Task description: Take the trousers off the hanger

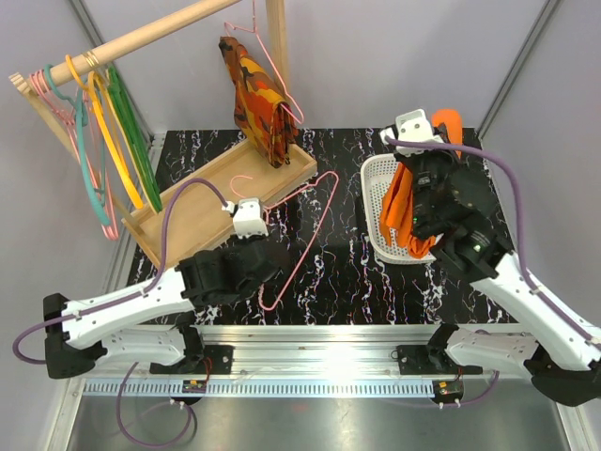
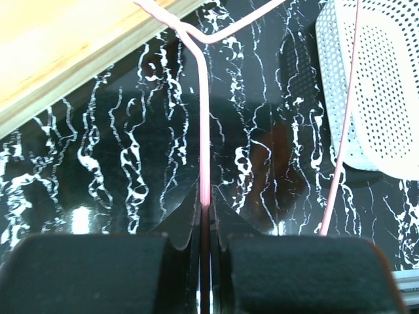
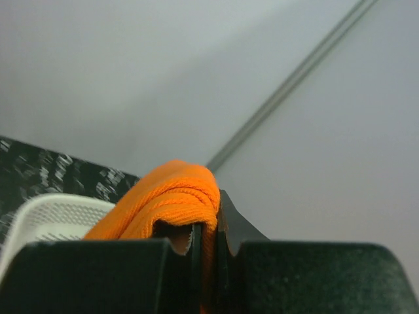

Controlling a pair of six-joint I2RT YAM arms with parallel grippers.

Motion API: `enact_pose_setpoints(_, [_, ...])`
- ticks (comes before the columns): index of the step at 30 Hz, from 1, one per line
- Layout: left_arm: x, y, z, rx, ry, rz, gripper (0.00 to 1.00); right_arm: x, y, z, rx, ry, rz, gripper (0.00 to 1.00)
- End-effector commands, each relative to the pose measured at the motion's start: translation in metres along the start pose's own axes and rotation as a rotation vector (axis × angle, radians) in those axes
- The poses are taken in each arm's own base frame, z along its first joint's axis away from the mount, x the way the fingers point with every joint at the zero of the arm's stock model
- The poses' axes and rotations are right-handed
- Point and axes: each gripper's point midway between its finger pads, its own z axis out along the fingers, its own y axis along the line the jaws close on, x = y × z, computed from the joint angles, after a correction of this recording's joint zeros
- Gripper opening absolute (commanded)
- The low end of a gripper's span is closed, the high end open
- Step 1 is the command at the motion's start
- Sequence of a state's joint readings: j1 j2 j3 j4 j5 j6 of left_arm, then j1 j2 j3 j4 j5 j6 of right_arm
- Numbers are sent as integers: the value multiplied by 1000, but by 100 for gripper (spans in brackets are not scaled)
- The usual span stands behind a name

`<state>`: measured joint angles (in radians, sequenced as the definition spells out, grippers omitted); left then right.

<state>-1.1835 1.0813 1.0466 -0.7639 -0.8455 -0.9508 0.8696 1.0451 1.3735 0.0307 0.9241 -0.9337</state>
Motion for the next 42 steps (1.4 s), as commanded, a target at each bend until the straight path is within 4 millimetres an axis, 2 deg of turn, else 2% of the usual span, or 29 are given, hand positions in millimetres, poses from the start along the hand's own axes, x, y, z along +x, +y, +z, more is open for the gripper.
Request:
enact_pose_setpoints(1, [-20, 14, -8, -24, -64, -50, 0, 18, -34, 9, 175, 44, -55, 0])
enact_pose_setpoints(3, [-20, 18, -12, -20, -64, -39, 0, 49, -37, 14, 225, 129, -105, 0])
enact_pose_setpoints(6, [-16, 24, -13, -19, -53, -26, 0, 82, -33, 13, 247, 205, -134, 0])
enact_pose_setpoints(10, [-14, 31, -18, -3, -45, -32, 0, 107, -33, 5, 272, 269, -138, 0])
enact_pose_setpoints(15, [-13, 38, -22, 7, -40, -27, 0, 109, -47, -4, 299, 270, -114, 0])
enact_pose_setpoints(20, [-11, 35, -26, 44, -22, -24, 0, 117, -54, -5, 315, 323, -175, 0])
enact_pose_setpoints(24, [-10, 31, -30, 84, -3, -21, 0, 111, -67, -11, 338, 321, -140, 0])
enact_pose_setpoints(29, [-11, 36, -32, 81, -7, -7, 0, 96, -84, -17, 339, 279, -125, 0])
enact_pose_setpoints(32, [-10, 35, -32, 81, -4, -1, 0, 92, -86, -17, 317, 265, -127, 0])
enact_pose_setpoints(37, [-4, 32, -28, 87, 5, 7, 0, 98, -63, -6, 254, 256, -162, 0])
enact_pose_setpoints(39, [-3, 31, -28, 91, 9, 10, 0, 119, -35, 7, 207, 295, -206, 0])
enact_pose_setpoints(40, [-3, 30, -28, 94, 13, 10, 0, 119, -34, 7, 205, 290, -194, 0])
enact_pose_setpoints(42, [-2, 30, -28, 99, 17, 14, 0, 139, -13, 17, 177, 334, -214, 0])
